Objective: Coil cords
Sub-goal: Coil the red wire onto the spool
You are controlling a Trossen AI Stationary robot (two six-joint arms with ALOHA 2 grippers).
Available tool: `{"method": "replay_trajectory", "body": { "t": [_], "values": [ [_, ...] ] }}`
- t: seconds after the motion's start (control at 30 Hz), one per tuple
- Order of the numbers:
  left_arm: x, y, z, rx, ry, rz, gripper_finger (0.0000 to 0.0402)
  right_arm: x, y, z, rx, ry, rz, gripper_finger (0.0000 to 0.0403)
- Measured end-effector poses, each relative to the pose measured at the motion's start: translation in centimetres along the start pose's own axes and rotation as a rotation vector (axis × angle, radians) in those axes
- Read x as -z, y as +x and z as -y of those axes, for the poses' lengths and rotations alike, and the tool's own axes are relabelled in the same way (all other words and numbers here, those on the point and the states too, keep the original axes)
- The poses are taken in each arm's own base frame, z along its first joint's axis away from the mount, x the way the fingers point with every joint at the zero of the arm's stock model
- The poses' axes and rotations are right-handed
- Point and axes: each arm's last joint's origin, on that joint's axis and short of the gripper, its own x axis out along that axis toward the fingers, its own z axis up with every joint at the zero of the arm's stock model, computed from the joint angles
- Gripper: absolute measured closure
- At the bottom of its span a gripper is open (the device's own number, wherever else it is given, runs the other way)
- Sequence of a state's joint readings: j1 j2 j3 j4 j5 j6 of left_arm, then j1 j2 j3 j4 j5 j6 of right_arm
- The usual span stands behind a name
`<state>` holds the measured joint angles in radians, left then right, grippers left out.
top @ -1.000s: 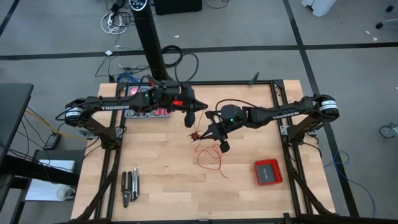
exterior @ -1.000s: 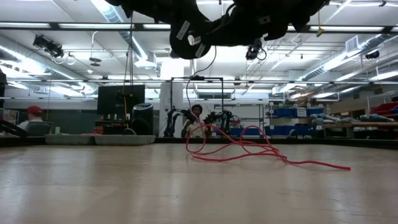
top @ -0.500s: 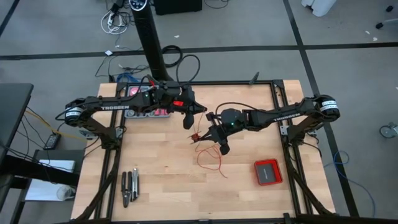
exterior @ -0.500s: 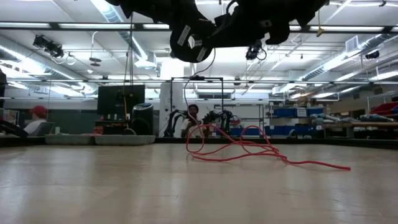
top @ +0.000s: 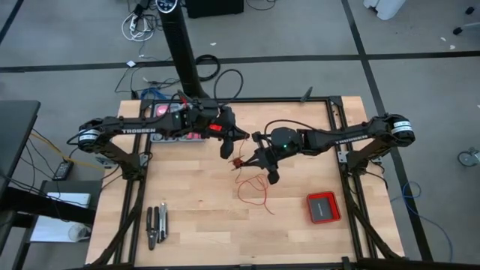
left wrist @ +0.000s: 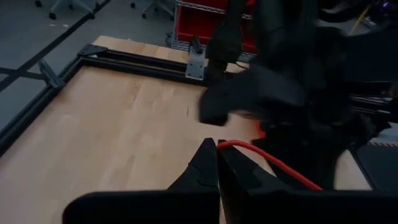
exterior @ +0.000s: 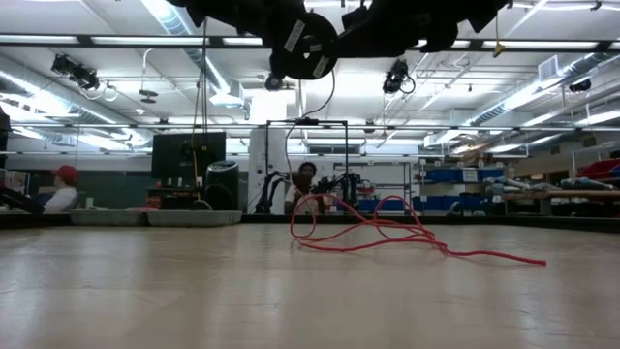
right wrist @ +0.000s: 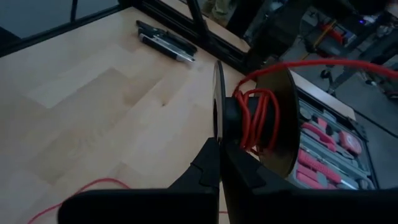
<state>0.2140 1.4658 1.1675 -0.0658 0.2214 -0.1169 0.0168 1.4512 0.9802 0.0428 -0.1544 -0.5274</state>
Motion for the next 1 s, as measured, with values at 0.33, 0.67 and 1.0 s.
{"method": "replay_trajectory", "body": {
  "t": [0.33, 0.67, 1.0],
  "values": [
    [0.1, 0.2, 1.1, 0.031, 0.012, -0.007, 0.0402, -0.2, 0.0, 0.7, 0.005, -0.030, 0.065, 0.0402],
    [0.8, 1.6, 0.8, 0.037, 0.005, -0.018, 0.0402, -1.0, 0.0, 0.6, -0.036, -0.081, 0.170, 0.0402],
    [1.2, 1.7, 0.7, 0.026, 0.008, -0.053, 0.0402, -1.3, -0.2, 0.6, -0.053, -0.092, 0.209, 0.0402]
  ]
}}
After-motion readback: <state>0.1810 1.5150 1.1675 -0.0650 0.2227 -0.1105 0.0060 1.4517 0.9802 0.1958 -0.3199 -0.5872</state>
